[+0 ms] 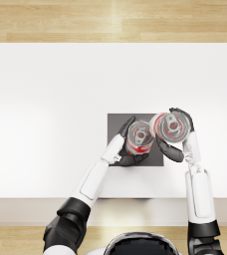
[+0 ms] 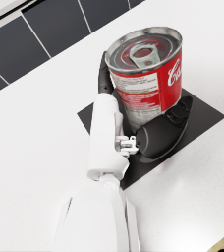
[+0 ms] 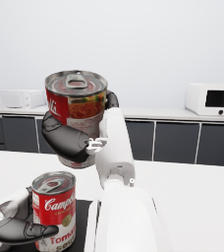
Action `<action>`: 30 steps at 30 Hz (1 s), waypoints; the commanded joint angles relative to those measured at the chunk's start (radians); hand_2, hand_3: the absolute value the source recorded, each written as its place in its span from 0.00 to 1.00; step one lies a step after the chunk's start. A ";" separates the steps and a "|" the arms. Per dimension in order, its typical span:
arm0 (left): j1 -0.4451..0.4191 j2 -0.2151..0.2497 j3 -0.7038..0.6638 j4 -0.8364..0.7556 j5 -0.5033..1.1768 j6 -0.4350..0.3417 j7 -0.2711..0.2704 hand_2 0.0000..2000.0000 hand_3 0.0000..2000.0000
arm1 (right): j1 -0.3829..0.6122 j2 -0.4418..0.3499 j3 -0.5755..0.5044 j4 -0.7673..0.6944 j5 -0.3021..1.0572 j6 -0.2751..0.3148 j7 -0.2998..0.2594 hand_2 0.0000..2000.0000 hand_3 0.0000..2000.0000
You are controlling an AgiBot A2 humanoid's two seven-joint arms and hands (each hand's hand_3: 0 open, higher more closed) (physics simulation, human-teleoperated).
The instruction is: Pick up the red can on the left and place it in the middle, then pick up the red can on the right and place it on top of the can in the middle
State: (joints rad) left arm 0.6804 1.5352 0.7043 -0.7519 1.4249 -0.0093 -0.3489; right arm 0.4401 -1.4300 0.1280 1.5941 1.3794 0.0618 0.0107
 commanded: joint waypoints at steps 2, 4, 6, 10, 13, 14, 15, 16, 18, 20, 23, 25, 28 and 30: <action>-0.128 -0.088 -0.113 -0.327 0.000 0.004 0.062 0.00 0.00 | 0.049 -0.018 0.034 0.011 0.000 0.002 0.001 1.00 0.76; -0.194 -0.127 -0.171 -0.488 0.000 0.006 0.149 0.00 0.00 | 0.063 -0.027 0.053 0.015 0.000 0.002 0.000 1.00 0.76; -0.266 -0.167 -0.249 -0.639 0.000 0.008 0.234 0.00 0.00 | 0.074 -0.036 0.079 0.022 0.000 0.002 0.000 1.00 0.76; -0.371 -0.200 -0.452 -0.794 -0.001 0.009 0.319 0.00 0.00 | 0.100 -0.054 0.113 -0.018 0.000 -0.004 -0.178 1.00 0.76; -0.427 -0.209 -0.546 -0.820 -0.001 0.009 0.338 0.00 0.00 | 0.107 -0.063 0.132 -0.071 0.000 -0.004 -0.288 1.00 0.76; -0.437 -0.209 -0.565 -0.816 -0.001 0.009 0.341 0.00 0.00 | 0.110 -0.066 0.138 -0.088 0.000 -0.005 -0.305 1.00 0.76; -0.446 -0.209 -0.579 -0.811 -0.001 0.009 0.343 0.00 0.00 | 0.109 -0.067 0.142 -0.098 0.000 -0.005 -0.318 1.00 0.76; -0.457 -0.210 -0.591 -0.817 -0.001 0.009 0.345 0.00 0.00 | 0.118 -0.073 0.146 -0.117 0.000 -0.006 -0.327 1.00 0.76; -0.464 -0.209 -0.596 -0.813 -0.001 0.009 0.347 0.00 0.00 | 0.121 -0.078 0.146 -0.141 0.000 -0.008 -0.338 1.00 0.76; -0.466 -0.205 -0.598 -0.810 -0.001 0.009 0.348 0.00 0.00 | 0.125 -0.082 0.147 -0.164 0.000 -0.011 -0.344 1.00 0.76; -0.476 -0.203 -0.597 -0.812 -0.001 0.009 0.349 0.00 0.00 | 0.129 -0.088 0.137 -0.211 0.000 -0.013 -0.348 1.00 0.76; -0.482 -0.201 -0.599 -0.811 -0.001 0.009 0.349 0.00 0.00 | 0.118 -0.087 0.143 -0.215 0.000 -0.028 -0.343 1.00 0.76; -0.488 -0.197 -0.602 -0.810 -0.001 0.009 0.349 0.00 0.00 | 0.101 -0.085 0.146 -0.226 -0.001 -0.032 -0.338 0.00 0.43; -0.493 -0.194 -0.606 -0.815 -0.001 0.009 0.349 0.00 0.00 | 0.086 -0.083 0.145 -0.194 -0.001 -0.034 -0.346 0.00 0.11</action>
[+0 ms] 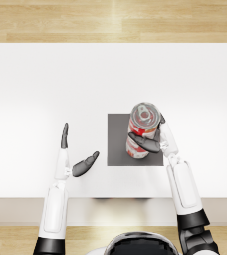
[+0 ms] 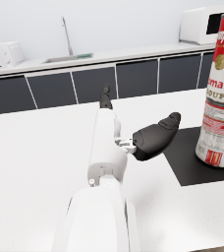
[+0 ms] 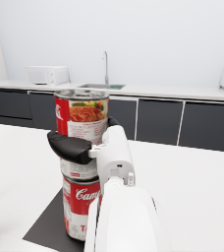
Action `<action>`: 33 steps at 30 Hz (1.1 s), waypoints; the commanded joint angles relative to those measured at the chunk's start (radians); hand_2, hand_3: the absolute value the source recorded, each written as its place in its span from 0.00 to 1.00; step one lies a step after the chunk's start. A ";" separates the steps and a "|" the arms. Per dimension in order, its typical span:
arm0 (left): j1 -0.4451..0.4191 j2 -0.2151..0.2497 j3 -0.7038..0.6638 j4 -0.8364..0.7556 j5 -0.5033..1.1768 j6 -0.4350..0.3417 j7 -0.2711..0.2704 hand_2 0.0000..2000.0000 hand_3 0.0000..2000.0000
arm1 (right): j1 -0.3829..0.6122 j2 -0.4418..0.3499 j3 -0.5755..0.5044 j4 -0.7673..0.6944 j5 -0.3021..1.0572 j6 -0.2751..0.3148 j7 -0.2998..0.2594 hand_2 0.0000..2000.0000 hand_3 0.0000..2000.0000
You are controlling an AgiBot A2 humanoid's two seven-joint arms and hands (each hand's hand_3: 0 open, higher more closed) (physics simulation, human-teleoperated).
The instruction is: Pick up the red can on the left and place it in the middle, then pick up the red can on the right and place it on top of the can in the middle
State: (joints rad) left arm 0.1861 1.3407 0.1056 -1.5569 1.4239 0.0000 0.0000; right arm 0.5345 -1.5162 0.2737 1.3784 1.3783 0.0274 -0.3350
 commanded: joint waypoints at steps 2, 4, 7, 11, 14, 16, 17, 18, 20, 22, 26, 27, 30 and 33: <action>0.001 0.004 -0.010 -0.010 0.000 0.000 0.000 0.00 0.00 | -0.009 0.000 0.000 0.068 0.000 -0.008 -0.007 0.00 0.00; 0.002 0.007 -0.010 -0.029 0.000 0.000 0.000 0.00 0.00 | -0.003 -0.006 -0.013 0.111 0.000 -0.012 -0.011 0.00 0.00; 0.011 0.015 -0.006 -0.052 0.000 0.000 0.000 0.00 0.00 | 0.011 -0.019 -0.045 0.182 0.001 -0.010 -0.014 0.00 0.00; 0.027 0.026 0.007 -0.073 0.000 0.000 0.000 0.00 0.00 | 0.022 -0.030 -0.080 0.279 0.001 -0.020 -0.014 0.00 0.00; 0.041 0.035 -0.002 -0.124 0.000 0.000 0.000 0.00 0.00 | 0.030 -0.037 -0.116 0.345 0.001 -0.024 -0.014 0.00 0.00; 0.063 0.042 -0.025 -0.155 0.000 0.000 0.000 0.00 0.00 | 0.039 -0.042 -0.151 0.389 0.001 -0.026 -0.014 0.00 0.00; 0.077 0.046 -0.039 -0.173 0.000 0.000 0.000 0.00 0.00 | 0.046 -0.044 -0.176 0.413 0.000 -0.026 -0.014 0.00 0.00; 0.091 0.048 -0.052 -0.187 0.000 0.000 0.000 0.00 0.00 | 0.051 -0.044 -0.196 0.420 0.000 -0.027 -0.014 0.00 0.00; 0.118 0.051 -0.082 -0.216 0.000 0.000 0.000 0.00 0.00 | 0.050 -0.042 -0.242 0.438 0.000 -0.027 -0.014 0.00 0.00; 0.148 0.049 -0.116 -0.232 0.000 0.000 0.000 0.00 0.00 | 0.044 -0.041 -0.293 0.447 0.000 -0.027 -0.014 0.00 0.00; 0.173 0.049 -0.182 -0.200 0.000 0.000 0.000 0.00 0.00 | 0.014 -0.043 -0.392 0.417 0.000 -0.027 0.027 0.00 0.00; 0.174 0.050 -0.192 -0.191 0.000 0.000 0.000 0.00 0.00 | 0.004 -0.045 -0.405 0.408 0.000 -0.027 0.114 0.00 0.00; 0.162 0.052 -0.214 -0.192 0.000 0.000 0.000 0.00 0.00 | -0.016 -0.047 -0.410 0.394 0.000 -0.027 0.254 0.00 0.00; 0.152 0.055 -0.201 -0.191 0.000 0.000 0.000 0.00 0.00 | -0.021 -0.047 -0.400 0.398 0.000 -0.027 0.305 0.00 0.00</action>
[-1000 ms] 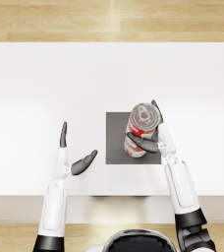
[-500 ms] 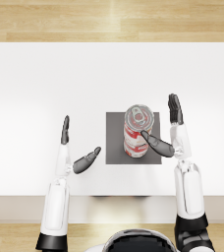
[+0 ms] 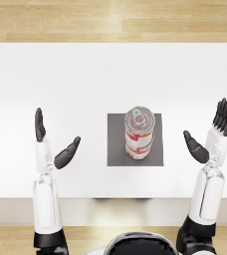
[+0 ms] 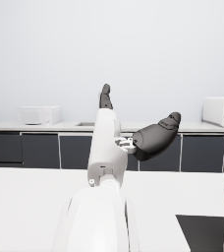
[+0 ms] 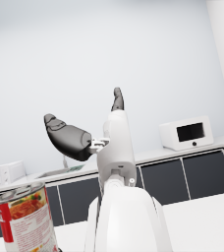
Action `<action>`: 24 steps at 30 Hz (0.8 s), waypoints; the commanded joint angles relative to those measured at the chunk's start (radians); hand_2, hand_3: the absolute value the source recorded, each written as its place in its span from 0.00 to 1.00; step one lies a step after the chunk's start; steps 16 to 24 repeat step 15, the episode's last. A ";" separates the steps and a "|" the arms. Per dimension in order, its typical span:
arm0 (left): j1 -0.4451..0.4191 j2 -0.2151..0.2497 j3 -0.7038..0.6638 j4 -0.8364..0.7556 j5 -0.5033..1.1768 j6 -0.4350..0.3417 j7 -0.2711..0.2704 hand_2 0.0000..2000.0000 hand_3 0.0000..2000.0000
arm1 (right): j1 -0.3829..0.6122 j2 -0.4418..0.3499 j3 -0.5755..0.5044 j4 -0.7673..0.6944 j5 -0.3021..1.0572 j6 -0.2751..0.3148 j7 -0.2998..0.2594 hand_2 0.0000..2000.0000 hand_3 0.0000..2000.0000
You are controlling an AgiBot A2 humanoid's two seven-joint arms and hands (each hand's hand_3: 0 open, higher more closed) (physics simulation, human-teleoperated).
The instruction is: Pick up the red can on the left and place it in the middle, then pick up the red can on the right and place it on top of the can in the middle
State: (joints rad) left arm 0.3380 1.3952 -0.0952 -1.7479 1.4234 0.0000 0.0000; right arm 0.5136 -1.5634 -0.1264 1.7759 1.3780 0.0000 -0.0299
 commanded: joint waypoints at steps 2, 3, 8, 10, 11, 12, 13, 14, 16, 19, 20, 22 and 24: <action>-0.001 0.001 -0.006 0.001 0.000 0.000 0.000 0.00 0.00 | -0.004 -0.001 -0.005 -0.003 0.000 0.000 0.015 0.00 0.00; -0.001 0.001 -0.008 0.001 0.000 0.000 0.000 0.00 0.00 | -0.005 -0.001 -0.007 -0.004 0.000 0.000 0.019 0.00 0.00; -0.001 0.001 -0.012 0.002 0.000 0.000 0.000 0.00 0.00 | -0.008 -0.001 -0.010 -0.006 0.000 0.000 0.028 0.00 0.00; -0.002 0.001 -0.012 0.002 0.000 0.000 0.000 0.00 0.00 | -0.008 -0.001 -0.010 -0.006 0.000 0.000 0.029 0.00 0.00; -0.002 0.001 -0.012 0.002 0.000 0.000 0.000 0.00 0.00 | -0.008 -0.001 -0.011 -0.006 0.000 0.000 0.029 0.00 0.00; -0.002 0.001 -0.012 0.002 0.000 0.000 0.000 0.00 0.00 | -0.008 -0.001 -0.011 -0.006 0.000 0.000 0.029 0.00 0.00; -0.002 0.001 -0.012 0.002 0.000 0.000 0.000 0.00 0.00 | -0.008 -0.001 -0.011 -0.006 0.000 0.000 0.030 0.00 0.00; -0.002 0.001 -0.013 0.002 0.000 0.000 0.000 0.00 0.00 | -0.008 -0.001 -0.011 -0.006 0.000 0.000 0.030 0.00 0.00; -0.002 0.001 -0.013 0.002 0.000 0.000 0.000 0.00 0.00 | -0.008 -0.001 -0.011 -0.006 0.000 0.000 0.030 0.00 0.00; -0.002 0.001 -0.013 0.002 0.000 0.000 0.000 0.00 0.00 | -0.008 -0.001 -0.011 -0.006 0.000 0.000 0.030 0.00 0.00; -0.002 0.001 -0.013 0.002 0.000 0.000 0.000 0.00 0.00 | -0.008 -0.001 -0.011 -0.006 0.000 0.000 0.030 0.00 0.00; -0.002 0.001 -0.013 0.002 0.000 0.000 0.000 0.00 0.00 | -0.008 -0.001 -0.011 -0.006 0.000 0.000 0.030 0.00 0.00; -0.002 0.001 -0.013 0.002 0.000 0.000 0.000 0.00 0.00 | -0.008 -0.001 -0.011 -0.006 0.000 0.000 0.030 0.00 0.00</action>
